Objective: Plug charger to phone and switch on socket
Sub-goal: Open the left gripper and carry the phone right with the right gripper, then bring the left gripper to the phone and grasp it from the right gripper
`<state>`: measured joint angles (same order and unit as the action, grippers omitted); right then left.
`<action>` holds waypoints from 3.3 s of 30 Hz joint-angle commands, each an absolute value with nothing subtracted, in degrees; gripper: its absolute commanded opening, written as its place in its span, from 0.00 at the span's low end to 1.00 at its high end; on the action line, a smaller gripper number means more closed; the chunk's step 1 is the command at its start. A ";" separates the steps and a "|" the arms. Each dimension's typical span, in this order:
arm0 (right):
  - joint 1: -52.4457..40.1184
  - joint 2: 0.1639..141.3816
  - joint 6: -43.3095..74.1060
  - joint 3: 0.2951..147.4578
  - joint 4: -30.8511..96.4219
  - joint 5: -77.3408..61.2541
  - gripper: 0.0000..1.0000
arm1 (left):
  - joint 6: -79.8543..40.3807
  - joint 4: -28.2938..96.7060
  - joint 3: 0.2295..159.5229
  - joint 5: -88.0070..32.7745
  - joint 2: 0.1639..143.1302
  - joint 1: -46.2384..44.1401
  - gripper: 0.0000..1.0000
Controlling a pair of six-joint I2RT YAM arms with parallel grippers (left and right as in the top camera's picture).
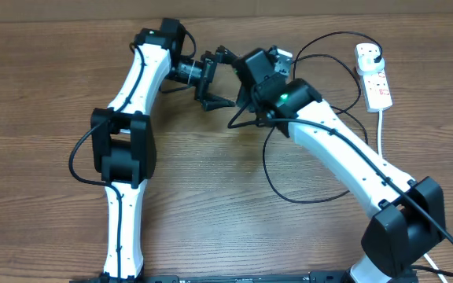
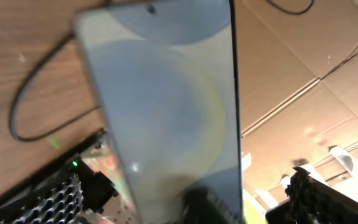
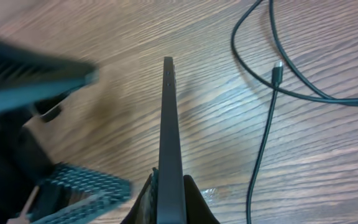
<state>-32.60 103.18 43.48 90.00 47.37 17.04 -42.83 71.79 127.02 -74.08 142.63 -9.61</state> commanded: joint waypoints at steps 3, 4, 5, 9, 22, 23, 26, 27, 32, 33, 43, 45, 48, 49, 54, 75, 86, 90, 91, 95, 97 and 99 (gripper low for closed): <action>-26.65 96.42 43.51 92.75 46.63 8.99 0.04 | -33.67 73.78 128.49 -66.78 134.52 -5.87 1.00; -26.13 96.20 43.48 92.75 46.54 7.97 0.04 | -33.12 74.04 128.49 -65.98 133.73 -5.65 1.00; -25.21 95.77 43.51 92.75 46.28 6.09 0.04 | -32.08 74.54 128.49 -64.03 131.81 -5.17 1.00; -21.21 94.52 43.53 92.75 43.51 -4.93 0.04 | -30.63 77.91 128.49 -50.70 123.46 -3.99 1.00; -13.37 94.37 50.19 92.75 37.19 -27.53 0.04 | -30.57 88.79 128.46 -25.89 94.41 2.17 1.00; -13.37 94.37 50.19 92.75 37.06 -27.57 0.04 | -30.17 89.97 128.46 -25.34 92.95 3.27 1.00; -13.50 94.37 50.19 92.75 36.49 -28.10 0.04 | -29.28 93.91 128.44 -23.92 89.86 5.67 1.00; -13.54 94.37 50.22 92.75 36.38 -28.64 0.04 | -29.08 95.29 128.40 -23.29 89.19 6.09 1.00; -13.54 94.37 50.63 92.75 36.45 -30.37 0.04 | -27.07 96.79 124.03 -21.85 84.62 6.44 1.00; -13.54 94.37 50.63 92.73 36.47 -30.39 0.04 | -27.16 96.79 122.63 -21.74 83.53 6.44 1.00; -13.56 94.37 50.61 92.71 36.47 -32.38 0.04 | -28.95 91.29 102.06 -17.43 66.81 6.46 1.00; -13.85 94.37 50.87 92.71 36.45 -32.51 0.04 | -28.95 85.78 97.45 -18.00 62.85 6.46 1.00; -14.33 94.37 51.05 92.71 36.03 -33.34 0.04 | -32.38 77.71 91.46 -18.06 59.07 6.46 1.00; -14.48 94.37 51.33 92.71 35.77 -34.20 0.04 | -34.92 75.13 89.41 -17.69 58.46 6.46 1.00; -14.57 94.37 60.05 92.71 33.89 -39.99 0.04 | -55.44 60.60 75.77 -23.29 61.67 6.42 1.00; -21.85 94.39 78.26 92.71 28.84 -36.29 0.04 | -90.00 10.07 70.98 -66.26 89.76 0.10 0.91; -25.06 94.39 84.09 92.71 28.77 -34.33 0.04 | -100.82 9.54 70.98 -65.87 89.73 -0.08 0.66; -26.02 94.39 84.20 92.71 28.80 -33.45 0.04 | -101.01 9.54 70.98 -65.45 89.73 -0.08 0.52; -26.37 94.39 84.23 92.68 28.80 -33.12 0.04 | -101.27 9.52 70.98 -65.36 89.73 -0.08 0.49; -27.66 94.39 84.27 92.71 28.67 -31.97 0.04 | -101.89 9.52 70.98 -64.42 89.73 -0.08 0.44; -28.10 94.39 84.27 92.68 28.73 -31.38 0.04 | -101.86 9.54 70.98 -64.10 89.73 -0.08 0.45; -28.38 94.39 84.27 92.71 28.69 -31.05 0.04 | -101.84 9.54 70.98 -63.88 89.73 -0.08 0.47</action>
